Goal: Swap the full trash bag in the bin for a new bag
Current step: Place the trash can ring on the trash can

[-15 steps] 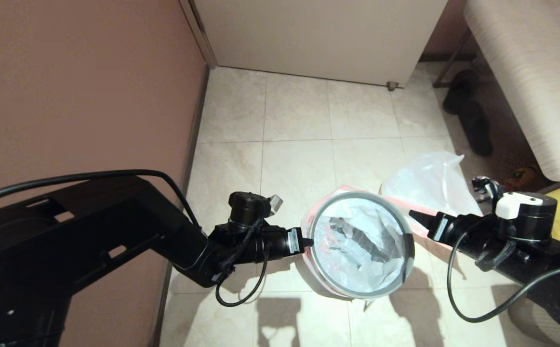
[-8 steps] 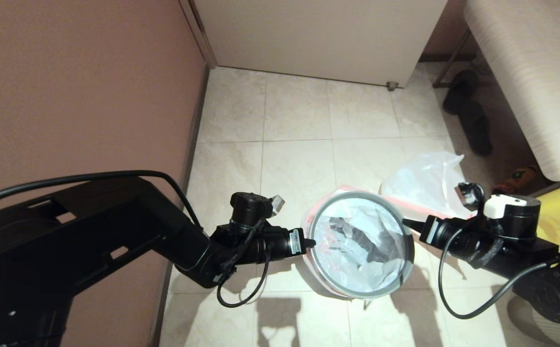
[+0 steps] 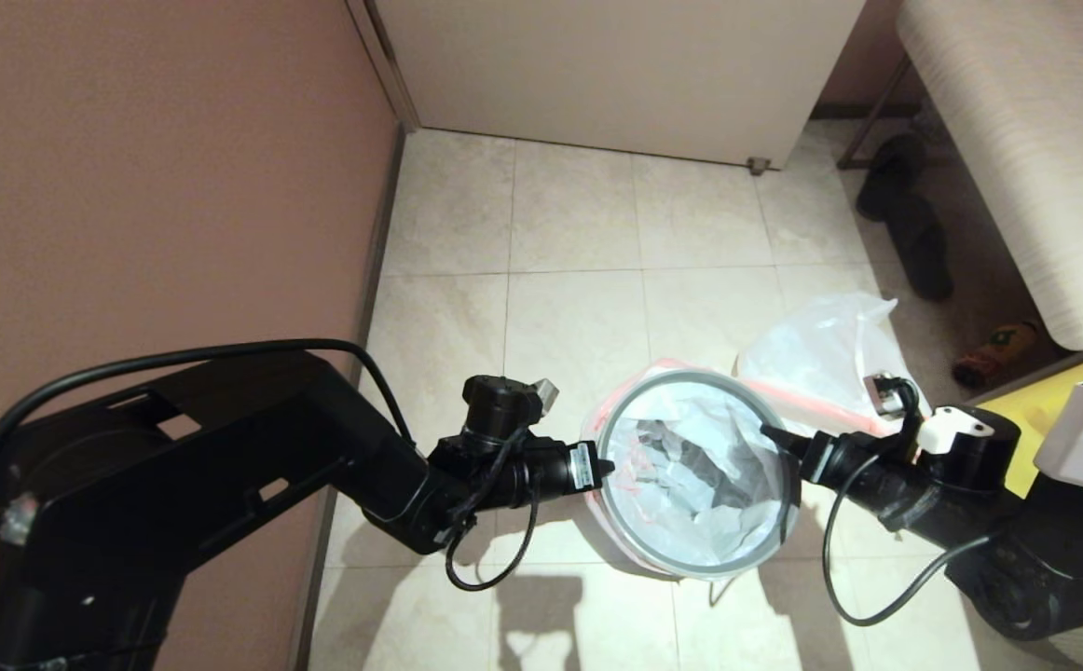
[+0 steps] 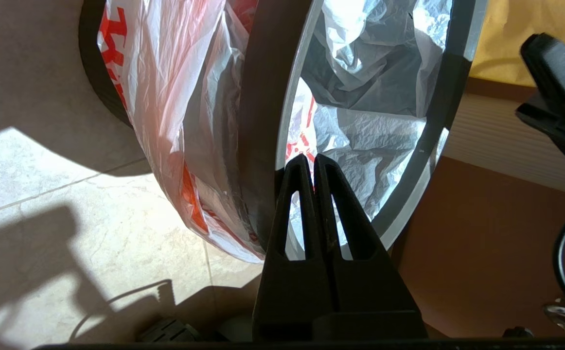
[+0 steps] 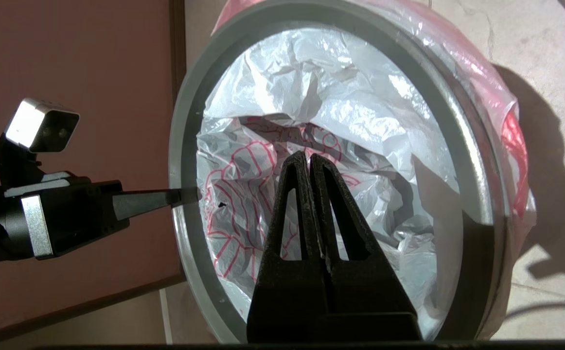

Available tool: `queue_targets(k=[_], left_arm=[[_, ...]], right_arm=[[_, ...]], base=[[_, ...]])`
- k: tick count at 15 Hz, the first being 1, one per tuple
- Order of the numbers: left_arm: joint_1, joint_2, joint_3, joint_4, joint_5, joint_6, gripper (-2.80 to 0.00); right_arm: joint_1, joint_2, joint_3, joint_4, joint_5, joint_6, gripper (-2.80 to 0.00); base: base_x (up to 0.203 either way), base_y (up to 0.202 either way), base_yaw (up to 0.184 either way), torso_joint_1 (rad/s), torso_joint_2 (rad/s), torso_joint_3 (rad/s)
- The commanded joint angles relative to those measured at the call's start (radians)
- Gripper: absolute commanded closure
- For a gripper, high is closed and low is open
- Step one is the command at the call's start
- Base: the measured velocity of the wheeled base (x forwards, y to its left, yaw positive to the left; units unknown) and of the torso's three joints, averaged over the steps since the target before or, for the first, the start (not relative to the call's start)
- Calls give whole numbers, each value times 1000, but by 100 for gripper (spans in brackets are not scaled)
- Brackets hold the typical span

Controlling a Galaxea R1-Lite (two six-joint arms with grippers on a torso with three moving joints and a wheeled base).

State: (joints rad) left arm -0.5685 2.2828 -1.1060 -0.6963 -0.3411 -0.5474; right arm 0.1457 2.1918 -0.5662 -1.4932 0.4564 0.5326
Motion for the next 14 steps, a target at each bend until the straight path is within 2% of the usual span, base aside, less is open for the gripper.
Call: queue_targets(k=[1,10,14], left_arm=[[-1,10,-2,-3,-1,-3,0],[-2,17,-5,-5,2,-3,0],[-2,20,-5,-5,28,-3,0]], right_arm=[[0,29,5,-9,3,2,0],[-35,88,-44,-10,-1,0,0],[-35,109,-61,-10,-1,-14,0]], base=[[0,0,0,0,0,0],[0,0,0,0,0,0],[0,0,0,0,0,0]])
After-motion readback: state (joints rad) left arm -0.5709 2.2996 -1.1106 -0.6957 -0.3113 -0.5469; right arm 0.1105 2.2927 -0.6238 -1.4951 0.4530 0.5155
